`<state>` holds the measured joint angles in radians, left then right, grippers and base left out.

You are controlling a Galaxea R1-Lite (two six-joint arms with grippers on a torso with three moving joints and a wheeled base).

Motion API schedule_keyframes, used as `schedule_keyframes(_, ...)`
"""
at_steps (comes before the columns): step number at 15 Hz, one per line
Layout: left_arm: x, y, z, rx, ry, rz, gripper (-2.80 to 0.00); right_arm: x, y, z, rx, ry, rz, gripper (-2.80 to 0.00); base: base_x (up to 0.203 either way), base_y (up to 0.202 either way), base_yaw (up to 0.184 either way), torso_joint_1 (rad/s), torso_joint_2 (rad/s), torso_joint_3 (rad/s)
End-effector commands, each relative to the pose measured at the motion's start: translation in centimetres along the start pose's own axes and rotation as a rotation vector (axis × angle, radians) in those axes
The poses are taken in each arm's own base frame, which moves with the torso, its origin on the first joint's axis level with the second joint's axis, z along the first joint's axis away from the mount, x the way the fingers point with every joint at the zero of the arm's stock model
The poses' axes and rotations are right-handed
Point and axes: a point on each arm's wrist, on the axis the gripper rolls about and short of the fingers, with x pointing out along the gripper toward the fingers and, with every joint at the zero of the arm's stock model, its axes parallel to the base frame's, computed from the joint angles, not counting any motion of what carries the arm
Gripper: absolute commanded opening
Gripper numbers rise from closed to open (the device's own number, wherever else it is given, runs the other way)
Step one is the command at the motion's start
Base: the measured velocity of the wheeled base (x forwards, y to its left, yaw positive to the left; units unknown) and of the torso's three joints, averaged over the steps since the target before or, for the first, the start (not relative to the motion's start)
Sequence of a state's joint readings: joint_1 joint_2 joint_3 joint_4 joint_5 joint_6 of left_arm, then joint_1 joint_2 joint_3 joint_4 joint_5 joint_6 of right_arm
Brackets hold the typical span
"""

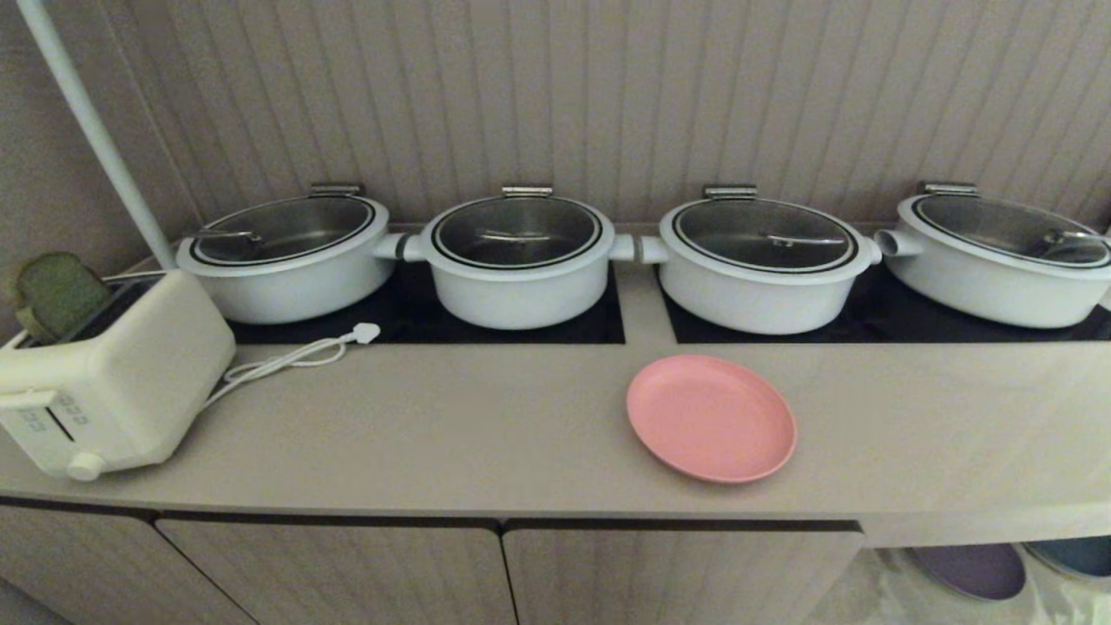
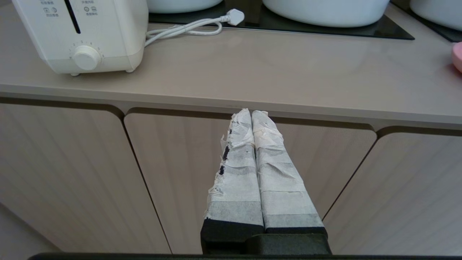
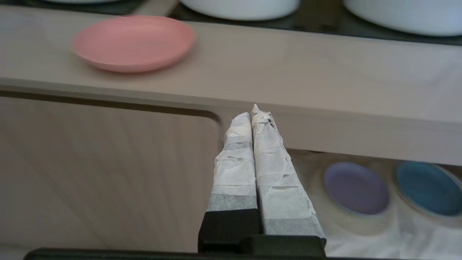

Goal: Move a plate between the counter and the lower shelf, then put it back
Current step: Pick up the plate

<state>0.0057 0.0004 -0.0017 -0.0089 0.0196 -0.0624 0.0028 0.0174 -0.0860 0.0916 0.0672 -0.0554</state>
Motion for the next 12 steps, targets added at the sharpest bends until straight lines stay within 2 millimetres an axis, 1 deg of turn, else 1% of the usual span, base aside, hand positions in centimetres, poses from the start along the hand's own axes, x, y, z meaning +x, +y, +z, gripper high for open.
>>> schedule_keyframes(1,0.0,0.0,0.0,0.0,0.001,0.001,-2.8,0.3,-0.1,2.7,0.042,0.036,0.03,-2.8,0.0,0.0,0.0,0.0,0.0,0.0)
schedule_keyframes(2,0.0,0.0,0.0,0.0,0.001,0.001,-2.8,0.8,-0.2,3.9,0.056,0.066,0.04,-2.8,0.0,0.0,0.0,0.0,0.0,0.0)
schedule_keyframes(4,0.0,0.0,0.0,0.0,0.001,0.001,-2.8,2.3,-0.4,7.2,0.08,0.082,0.072,-2.8,0.0,0.0,0.0,0.0,0.0,0.0)
schedule_keyframes(5,0.0,0.0,0.0,0.0,0.001,0.0,-2.8,3.4,-0.6,8.9,0.087,0.083,0.089,-2.8,0.0,0.0,0.0,0.0,0.0,0.0)
schedule_keyframes(7,0.0,0.0,0.0,0.0,0.001,0.001,-2.8,6.2,-0.8,12.1,0.093,0.106,0.112,-2.8,0.0,0.0,0.0,0.0,0.0,0.0)
schedule_keyframes(8,0.0,0.0,0.0,0.0,0.001,0.001,-2.8,7.8,-0.9,13.3,0.095,0.132,0.119,-2.8,0.0,0.0,0.0,0.0,0.0,0.0)
schedule_keyframes(10,0.0,0.0,0.0,0.0,0.001,0.0,-2.8,11.0,-1.1,16.5,0.098,0.167,0.129,-2.8,0.0,0.0,0.0,0.0,0.0,0.0)
schedule_keyframes(11,0.0,0.0,0.0,0.0,0.001,0.0,-2.8,12.3,-1.1,17.9,0.1,0.197,0.141,-2.8,0.0,0.0,0.0,0.0,0.0,0.0)
schedule_keyframes(12,0.0,0.0,0.0,0.0,0.001,-0.001,-2.8,13.6,-1.1,18.7,0.105,0.246,0.161,-2.8,0.0,0.0,0.0,0.0,0.0,0.0)
